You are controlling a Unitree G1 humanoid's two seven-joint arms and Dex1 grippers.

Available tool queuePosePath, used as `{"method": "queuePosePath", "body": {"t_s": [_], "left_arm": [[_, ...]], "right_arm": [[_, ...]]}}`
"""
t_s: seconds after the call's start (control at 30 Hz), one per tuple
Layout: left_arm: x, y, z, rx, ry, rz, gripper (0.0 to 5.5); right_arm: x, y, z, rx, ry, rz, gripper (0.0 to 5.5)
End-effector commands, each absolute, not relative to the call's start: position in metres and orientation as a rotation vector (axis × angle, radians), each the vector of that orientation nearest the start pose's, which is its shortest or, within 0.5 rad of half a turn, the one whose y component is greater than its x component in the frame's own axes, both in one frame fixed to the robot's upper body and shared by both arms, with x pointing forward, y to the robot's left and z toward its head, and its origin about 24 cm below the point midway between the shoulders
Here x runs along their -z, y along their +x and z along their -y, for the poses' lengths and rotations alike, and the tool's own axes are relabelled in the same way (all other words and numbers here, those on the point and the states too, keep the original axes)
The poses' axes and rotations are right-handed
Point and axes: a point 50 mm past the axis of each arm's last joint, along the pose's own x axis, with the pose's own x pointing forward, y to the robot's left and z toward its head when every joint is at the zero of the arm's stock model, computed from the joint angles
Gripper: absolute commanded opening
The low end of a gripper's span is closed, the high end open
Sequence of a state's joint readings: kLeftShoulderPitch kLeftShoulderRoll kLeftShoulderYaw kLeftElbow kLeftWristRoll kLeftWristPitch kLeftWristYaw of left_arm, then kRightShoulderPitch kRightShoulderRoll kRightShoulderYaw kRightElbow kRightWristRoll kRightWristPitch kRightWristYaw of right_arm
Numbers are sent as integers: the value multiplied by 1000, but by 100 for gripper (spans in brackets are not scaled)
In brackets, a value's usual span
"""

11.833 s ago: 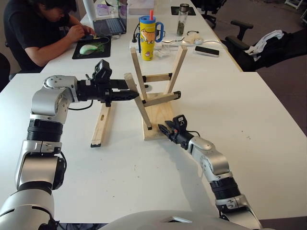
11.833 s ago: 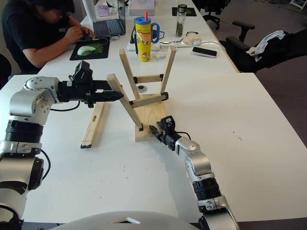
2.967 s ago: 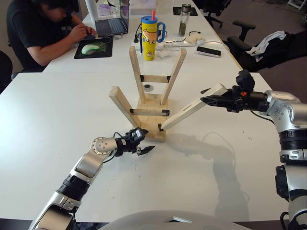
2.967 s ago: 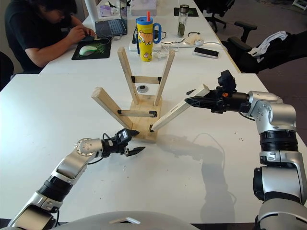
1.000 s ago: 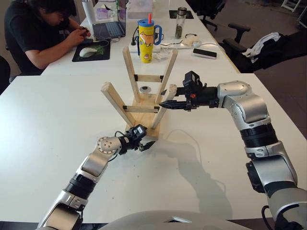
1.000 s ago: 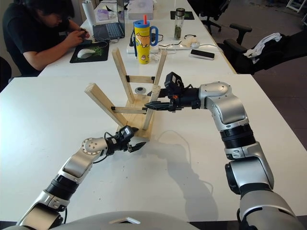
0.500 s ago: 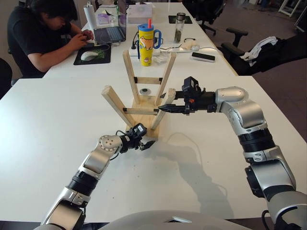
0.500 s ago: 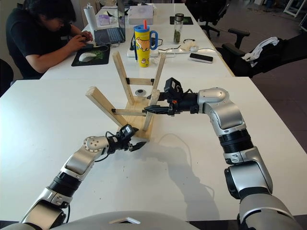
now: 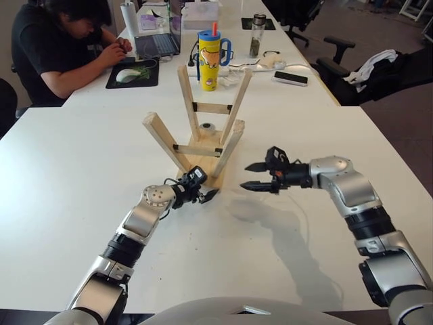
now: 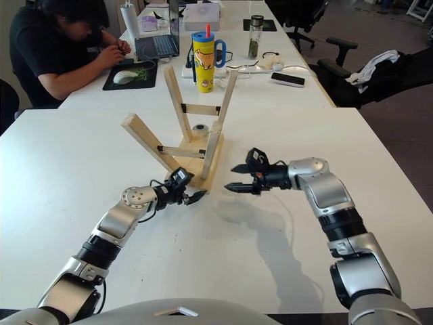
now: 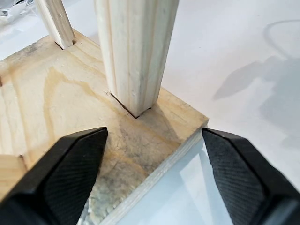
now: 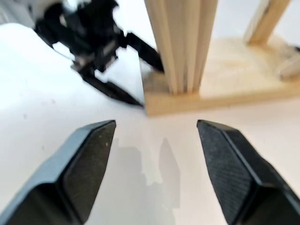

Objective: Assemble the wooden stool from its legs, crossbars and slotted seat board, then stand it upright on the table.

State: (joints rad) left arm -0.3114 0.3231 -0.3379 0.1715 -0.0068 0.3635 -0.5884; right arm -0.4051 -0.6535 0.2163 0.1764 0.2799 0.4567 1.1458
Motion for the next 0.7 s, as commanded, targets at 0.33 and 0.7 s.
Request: {"method": "queuePosePath", "body": {"t_s": [0.33, 0.7], "left_arm": [[20, 261, -142, 775, 358, -682, 372], [20, 263, -139, 773, 346, -682, 372]], "right_arm": [[-286, 295, 117, -1148, 454, 477, 116], [-129, 312, 64, -822, 288, -220, 3]]}}
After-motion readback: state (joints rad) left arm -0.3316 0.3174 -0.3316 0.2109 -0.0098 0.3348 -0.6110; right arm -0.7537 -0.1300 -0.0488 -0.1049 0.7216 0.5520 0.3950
